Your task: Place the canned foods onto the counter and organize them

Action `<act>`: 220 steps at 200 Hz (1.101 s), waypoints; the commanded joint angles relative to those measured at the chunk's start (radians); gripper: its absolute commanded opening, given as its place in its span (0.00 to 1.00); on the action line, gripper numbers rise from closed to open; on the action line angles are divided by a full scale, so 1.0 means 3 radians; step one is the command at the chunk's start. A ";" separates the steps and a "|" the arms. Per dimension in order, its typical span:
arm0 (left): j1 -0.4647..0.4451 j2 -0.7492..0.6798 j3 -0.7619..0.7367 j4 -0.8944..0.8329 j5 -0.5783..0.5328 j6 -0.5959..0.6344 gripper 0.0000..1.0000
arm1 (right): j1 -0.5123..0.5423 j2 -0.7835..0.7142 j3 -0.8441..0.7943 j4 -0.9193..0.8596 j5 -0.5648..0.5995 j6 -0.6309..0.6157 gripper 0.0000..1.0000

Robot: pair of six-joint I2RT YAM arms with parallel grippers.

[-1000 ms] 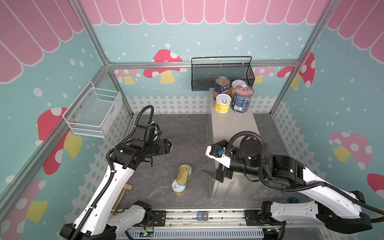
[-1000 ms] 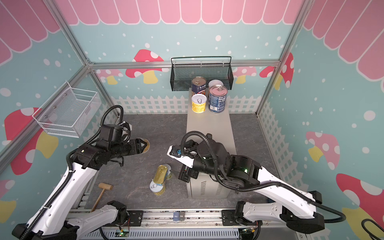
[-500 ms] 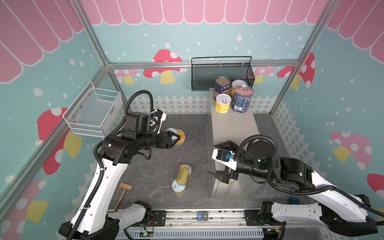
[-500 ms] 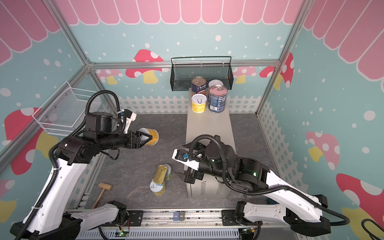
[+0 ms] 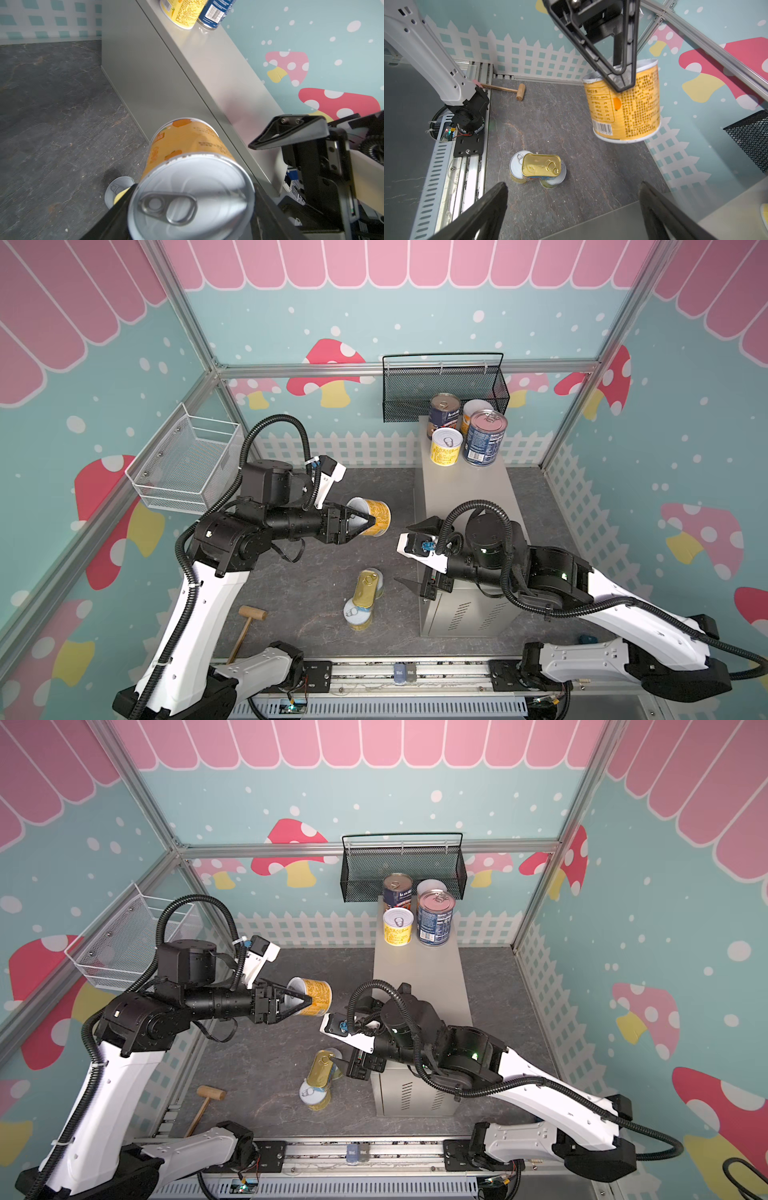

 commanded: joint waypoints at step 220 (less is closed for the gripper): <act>-0.0452 -0.0182 0.0122 0.0001 0.0211 0.0326 0.13 | 0.0016 0.0504 0.0382 0.0398 0.0649 -0.0316 0.94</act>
